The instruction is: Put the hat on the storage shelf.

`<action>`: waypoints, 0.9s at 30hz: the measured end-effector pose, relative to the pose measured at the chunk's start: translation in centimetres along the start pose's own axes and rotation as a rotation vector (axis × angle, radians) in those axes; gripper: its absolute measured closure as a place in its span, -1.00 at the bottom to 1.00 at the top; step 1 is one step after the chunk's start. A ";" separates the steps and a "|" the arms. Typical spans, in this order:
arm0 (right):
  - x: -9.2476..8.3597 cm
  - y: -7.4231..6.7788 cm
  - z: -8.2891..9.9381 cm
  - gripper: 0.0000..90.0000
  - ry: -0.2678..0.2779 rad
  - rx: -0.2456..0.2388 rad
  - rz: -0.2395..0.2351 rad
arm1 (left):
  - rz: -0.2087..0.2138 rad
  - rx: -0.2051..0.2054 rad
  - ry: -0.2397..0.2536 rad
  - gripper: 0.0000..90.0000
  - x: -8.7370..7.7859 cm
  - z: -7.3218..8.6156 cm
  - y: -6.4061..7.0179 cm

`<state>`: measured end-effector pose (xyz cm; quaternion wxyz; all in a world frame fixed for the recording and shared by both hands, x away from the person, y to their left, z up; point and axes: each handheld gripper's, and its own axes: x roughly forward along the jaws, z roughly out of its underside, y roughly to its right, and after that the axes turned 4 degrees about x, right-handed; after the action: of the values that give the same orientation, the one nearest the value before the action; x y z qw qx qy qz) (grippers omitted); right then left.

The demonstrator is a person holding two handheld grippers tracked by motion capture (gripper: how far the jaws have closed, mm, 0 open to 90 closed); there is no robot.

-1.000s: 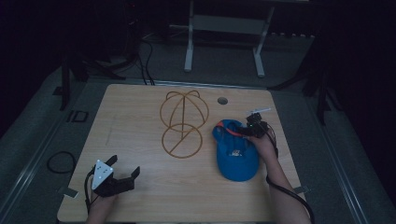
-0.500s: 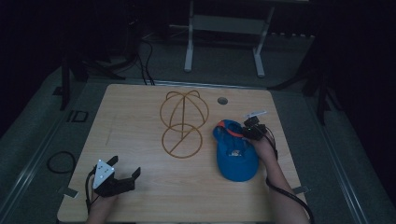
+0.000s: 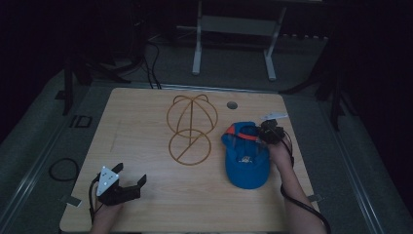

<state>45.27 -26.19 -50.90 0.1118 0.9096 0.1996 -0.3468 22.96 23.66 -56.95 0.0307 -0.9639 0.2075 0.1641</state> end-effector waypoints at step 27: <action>-14.5 -2.7 -5.3 0.98 0.354 -0.069 -0.079 | 0.101 -0.021 0.006 -0.94 -0.6 -2.1 1.1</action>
<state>37.32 -26.07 -37.44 0.0923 0.9436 0.2635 -0.1782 22.64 22.62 -54.81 0.0116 -0.9529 0.2543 0.1647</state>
